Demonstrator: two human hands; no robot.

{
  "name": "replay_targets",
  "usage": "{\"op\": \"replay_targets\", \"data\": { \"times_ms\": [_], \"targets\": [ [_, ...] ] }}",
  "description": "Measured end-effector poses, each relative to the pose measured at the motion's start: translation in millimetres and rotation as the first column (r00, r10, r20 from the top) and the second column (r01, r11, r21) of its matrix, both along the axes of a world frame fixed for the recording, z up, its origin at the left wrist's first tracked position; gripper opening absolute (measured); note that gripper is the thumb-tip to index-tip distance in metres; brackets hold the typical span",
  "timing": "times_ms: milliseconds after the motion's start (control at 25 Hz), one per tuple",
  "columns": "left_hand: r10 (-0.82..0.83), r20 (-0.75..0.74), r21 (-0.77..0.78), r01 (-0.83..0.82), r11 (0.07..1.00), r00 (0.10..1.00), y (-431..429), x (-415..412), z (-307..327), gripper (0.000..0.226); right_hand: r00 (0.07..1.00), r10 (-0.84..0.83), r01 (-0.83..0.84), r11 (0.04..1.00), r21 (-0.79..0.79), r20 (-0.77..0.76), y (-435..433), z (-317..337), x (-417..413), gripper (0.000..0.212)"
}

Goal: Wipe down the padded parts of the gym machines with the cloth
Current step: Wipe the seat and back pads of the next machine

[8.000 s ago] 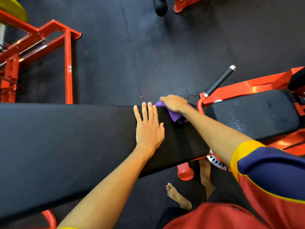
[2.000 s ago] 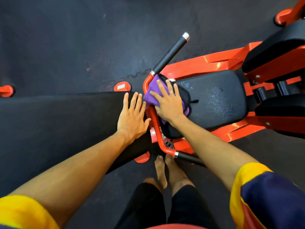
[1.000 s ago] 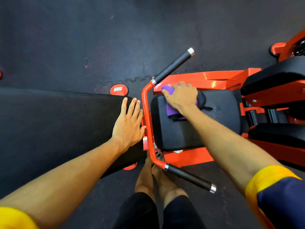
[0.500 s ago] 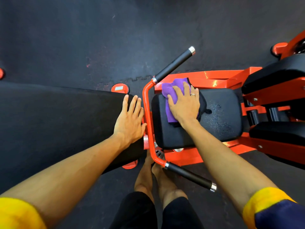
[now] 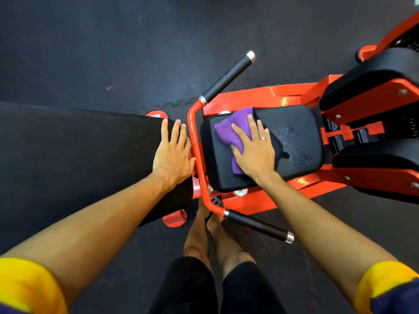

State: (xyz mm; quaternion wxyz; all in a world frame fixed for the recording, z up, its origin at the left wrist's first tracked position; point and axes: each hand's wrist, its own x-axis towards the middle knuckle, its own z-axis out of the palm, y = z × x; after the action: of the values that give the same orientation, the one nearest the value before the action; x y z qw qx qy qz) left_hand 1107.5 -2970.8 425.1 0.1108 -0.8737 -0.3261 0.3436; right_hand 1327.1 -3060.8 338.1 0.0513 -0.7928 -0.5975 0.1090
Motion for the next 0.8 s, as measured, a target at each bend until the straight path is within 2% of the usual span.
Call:
{"op": "replay_targets", "data": {
  "times_ms": [80, 120, 160, 240, 320, 400, 560, 680, 800],
  "targets": [
    [-0.004, -0.001, 0.02, 0.004, 1.0, 1.0, -1, 0, -3, 0.07, 0.987, -0.154, 0.153, 0.987, -0.045, -0.034, 22, 3, -31, 0.064],
    [-0.004, -0.001, 0.029, 0.004, 1.0, 1.0, -3, -1, -4, 0.069, 0.99, -0.134, 0.132, 0.99, -0.044, -0.05, 21, 3, -46, 0.066],
    [-0.001, -0.004, 0.035, 0.001, 0.999, 1.0, -5, -2, -5, 0.068, 0.996, -0.048, 0.046, 0.999, -0.029, -0.069, 11, 0, -57, 0.069],
    [0.003, -0.008, 0.042, -0.002, 0.999, 1.0, -8, -3, -5, 0.066, 0.968, 0.237, -0.237, 0.971, 0.005, -0.078, -27, -4, -61, 0.074],
    [0.018, -0.002, 0.032, -0.018, 0.999, 1.0, -13, -3, -2, 0.065, 0.866, 0.496, -0.496, 0.868, 0.02, -0.065, -64, -2, -42, 0.077],
    [0.02, 0.004, 0.016, -0.02, 1.0, 1.0, -22, -4, -1, 0.065, 0.793, 0.609, -0.609, 0.793, 0.004, -0.026, -85, 4, -7, 0.085],
    [-0.031, -0.015, 0.004, 0.031, 0.999, 0.999, -49, -13, -4, 0.068, 0.812, 0.583, -0.582, 0.812, -0.044, 0.024, -97, 2, 32, 0.092],
    [-0.036, -0.012, 0.011, 0.036, 0.999, 0.999, -52, -14, -7, 0.071, 0.765, 0.643, -0.644, 0.764, 0.038, 0.041, -83, -12, -18, 0.068],
    [-0.035, -0.001, 0.012, 0.035, 0.999, 0.999, -51, -14, -8, 0.073, 0.705, 0.707, -0.709, 0.705, 0.023, 0.058, -71, -15, -44, 0.063]
  ]
}}
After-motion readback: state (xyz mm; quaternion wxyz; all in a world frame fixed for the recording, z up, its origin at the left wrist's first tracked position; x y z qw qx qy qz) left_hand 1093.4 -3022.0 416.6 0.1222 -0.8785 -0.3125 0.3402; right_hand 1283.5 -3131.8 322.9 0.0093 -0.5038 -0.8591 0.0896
